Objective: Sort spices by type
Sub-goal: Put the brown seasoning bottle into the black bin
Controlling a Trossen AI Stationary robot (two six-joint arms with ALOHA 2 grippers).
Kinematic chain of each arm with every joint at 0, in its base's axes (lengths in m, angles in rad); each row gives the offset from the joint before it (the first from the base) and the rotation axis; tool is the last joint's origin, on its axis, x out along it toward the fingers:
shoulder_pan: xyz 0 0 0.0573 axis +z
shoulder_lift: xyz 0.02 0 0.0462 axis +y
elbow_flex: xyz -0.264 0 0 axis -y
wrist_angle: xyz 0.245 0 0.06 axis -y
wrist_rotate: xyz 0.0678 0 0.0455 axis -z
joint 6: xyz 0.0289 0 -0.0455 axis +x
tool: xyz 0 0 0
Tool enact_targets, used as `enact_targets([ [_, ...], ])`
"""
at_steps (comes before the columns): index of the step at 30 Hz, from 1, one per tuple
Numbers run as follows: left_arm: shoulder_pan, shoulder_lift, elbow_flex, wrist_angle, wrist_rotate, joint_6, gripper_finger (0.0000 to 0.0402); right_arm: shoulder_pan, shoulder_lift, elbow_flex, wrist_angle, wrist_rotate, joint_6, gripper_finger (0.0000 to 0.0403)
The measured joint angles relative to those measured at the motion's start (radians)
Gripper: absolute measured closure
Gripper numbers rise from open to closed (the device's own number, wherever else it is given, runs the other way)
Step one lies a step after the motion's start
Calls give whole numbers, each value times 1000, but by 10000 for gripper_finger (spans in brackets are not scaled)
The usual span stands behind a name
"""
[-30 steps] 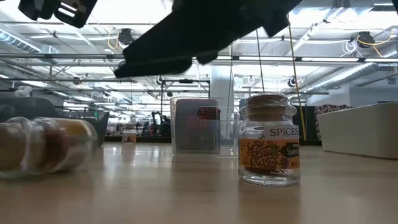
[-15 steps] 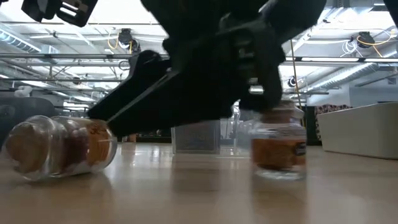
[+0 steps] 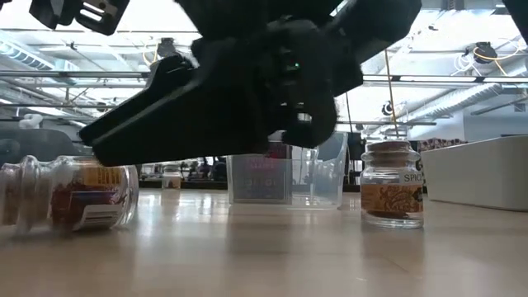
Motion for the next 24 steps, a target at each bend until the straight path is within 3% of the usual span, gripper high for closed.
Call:
enact_targets([
  [14, 0, 0, 0, -2, -21, 1, 272, -22, 59, 66, -59, -1, 106, 117],
  [24, 0, 0, 0, -2, -22, 1, 272, -26, 59, 66, -79, -5, 152, 195],
])
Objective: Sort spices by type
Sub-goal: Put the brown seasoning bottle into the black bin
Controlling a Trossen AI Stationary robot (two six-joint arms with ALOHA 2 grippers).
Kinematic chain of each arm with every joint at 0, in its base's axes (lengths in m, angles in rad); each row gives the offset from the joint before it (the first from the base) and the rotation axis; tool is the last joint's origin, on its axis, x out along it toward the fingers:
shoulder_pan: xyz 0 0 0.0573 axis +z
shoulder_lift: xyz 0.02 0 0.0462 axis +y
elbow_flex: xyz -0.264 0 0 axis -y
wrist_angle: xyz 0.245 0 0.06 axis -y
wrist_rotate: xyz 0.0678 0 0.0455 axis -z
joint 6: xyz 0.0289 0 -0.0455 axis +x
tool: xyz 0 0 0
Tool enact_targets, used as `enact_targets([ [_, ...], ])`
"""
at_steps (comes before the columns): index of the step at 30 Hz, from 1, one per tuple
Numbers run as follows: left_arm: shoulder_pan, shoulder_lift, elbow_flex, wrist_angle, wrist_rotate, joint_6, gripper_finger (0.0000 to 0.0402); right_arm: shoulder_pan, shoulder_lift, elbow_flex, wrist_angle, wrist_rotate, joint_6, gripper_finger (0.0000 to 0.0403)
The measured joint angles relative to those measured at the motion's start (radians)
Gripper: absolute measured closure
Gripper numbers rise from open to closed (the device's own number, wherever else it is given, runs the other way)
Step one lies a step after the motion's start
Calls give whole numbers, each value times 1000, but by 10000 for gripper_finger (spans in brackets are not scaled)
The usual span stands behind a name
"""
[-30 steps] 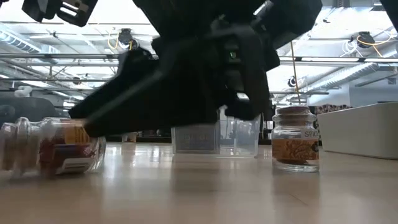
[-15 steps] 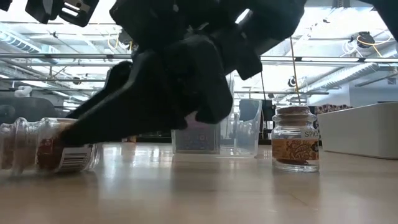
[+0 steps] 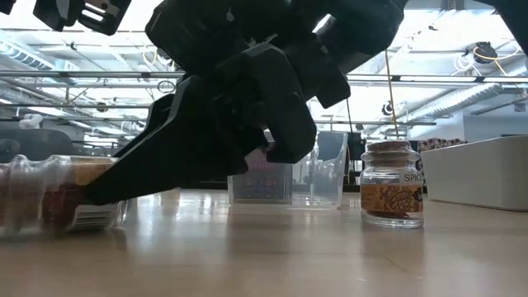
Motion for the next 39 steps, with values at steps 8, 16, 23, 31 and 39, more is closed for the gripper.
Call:
enact_targets([
  [8, 0, 0, 0, 0, 0, 0, 272, 0, -1, 0, -3, 0, 0, 251],
  [16, 0, -17, 0, -6, -32, -9, 272, -13, -33, -1, -35, 5, 44, 248],
  [23, -5, -159, 0, -71, -110, -8, 272, -34, -126, -1, -68, 9, 69, 252],
  [31, -71, -287, 0, -56, -222, 59, 272, -62, -282, 0, -206, 65, 79, 252],
  [39, -88, -237, -10, 30, -353, 354, 272, -102, -429, 0, -329, 120, 81, 246],
])
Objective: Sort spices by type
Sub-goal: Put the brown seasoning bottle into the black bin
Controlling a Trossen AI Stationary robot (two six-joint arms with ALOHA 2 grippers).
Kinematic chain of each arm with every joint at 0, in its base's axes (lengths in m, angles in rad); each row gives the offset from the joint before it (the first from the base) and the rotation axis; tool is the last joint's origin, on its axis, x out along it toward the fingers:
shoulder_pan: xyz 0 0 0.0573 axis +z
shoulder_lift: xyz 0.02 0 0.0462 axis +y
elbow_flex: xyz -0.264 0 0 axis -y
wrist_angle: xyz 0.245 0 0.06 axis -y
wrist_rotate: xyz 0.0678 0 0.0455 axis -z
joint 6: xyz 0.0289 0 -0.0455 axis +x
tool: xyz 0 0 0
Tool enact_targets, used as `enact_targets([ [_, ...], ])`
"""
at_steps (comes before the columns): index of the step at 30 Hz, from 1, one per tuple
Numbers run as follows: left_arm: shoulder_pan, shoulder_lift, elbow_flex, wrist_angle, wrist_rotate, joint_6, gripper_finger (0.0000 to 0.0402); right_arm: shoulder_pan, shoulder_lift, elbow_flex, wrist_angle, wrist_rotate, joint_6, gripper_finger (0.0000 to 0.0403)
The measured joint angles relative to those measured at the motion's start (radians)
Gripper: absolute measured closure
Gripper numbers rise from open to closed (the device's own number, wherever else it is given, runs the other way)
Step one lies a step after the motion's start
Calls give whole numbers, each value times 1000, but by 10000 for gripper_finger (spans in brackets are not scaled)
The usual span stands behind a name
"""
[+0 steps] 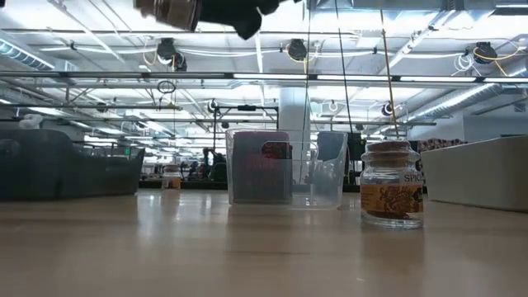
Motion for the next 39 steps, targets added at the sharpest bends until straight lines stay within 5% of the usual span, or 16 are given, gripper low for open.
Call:
enact_targets([
  [11, 11, 104, 0, 112, -161, 366, 267, -14, -52, 0, -51, -2, 1, 246],
  [27, 11, 155, 0, 144, -273, 379, 103, -20, -53, 0, -74, -3, 18, 246],
  [39, 22, 155, 0, 145, -319, 379, 91, -35, -53, 0, -61, -1, 86, 246],
])
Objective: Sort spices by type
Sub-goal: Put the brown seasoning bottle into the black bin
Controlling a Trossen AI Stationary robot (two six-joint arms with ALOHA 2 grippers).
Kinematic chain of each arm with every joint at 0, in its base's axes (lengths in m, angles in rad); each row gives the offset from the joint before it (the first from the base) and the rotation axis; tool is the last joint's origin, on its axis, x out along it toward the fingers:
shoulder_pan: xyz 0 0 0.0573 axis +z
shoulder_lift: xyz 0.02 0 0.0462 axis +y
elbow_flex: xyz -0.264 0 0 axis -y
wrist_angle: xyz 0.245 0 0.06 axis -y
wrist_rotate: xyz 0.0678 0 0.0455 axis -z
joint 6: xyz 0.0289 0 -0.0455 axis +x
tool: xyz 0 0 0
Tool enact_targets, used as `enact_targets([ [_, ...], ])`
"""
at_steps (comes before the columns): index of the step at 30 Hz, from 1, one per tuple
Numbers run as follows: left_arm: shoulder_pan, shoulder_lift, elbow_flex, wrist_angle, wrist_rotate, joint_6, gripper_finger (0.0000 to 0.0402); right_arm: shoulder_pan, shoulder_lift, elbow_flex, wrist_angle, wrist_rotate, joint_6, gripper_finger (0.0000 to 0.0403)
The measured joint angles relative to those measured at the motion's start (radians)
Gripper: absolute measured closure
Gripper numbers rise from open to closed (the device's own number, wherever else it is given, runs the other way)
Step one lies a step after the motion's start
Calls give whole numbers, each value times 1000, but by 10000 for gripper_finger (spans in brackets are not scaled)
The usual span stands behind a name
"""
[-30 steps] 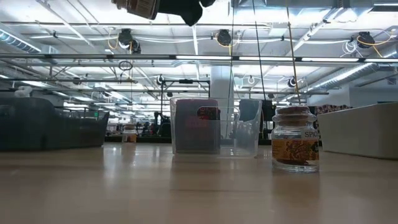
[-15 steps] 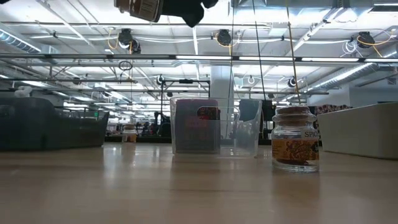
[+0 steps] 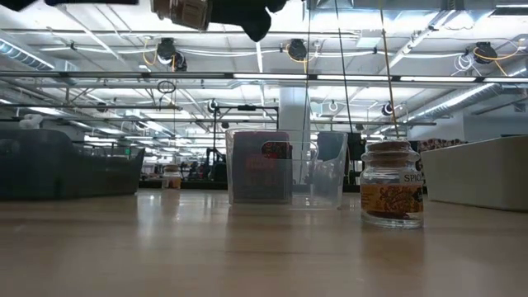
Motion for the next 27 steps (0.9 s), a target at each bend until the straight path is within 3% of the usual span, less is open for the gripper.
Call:
enact_targets([
  [14, 47, 0, 0, 35, -14, -1, 91, -3, -1, 0, 49, 47, 45, 246],
  [27, 56, 0, 0, 44, -102, 0, 91, -7, -1, 0, 133, 51, 124, 245],
])
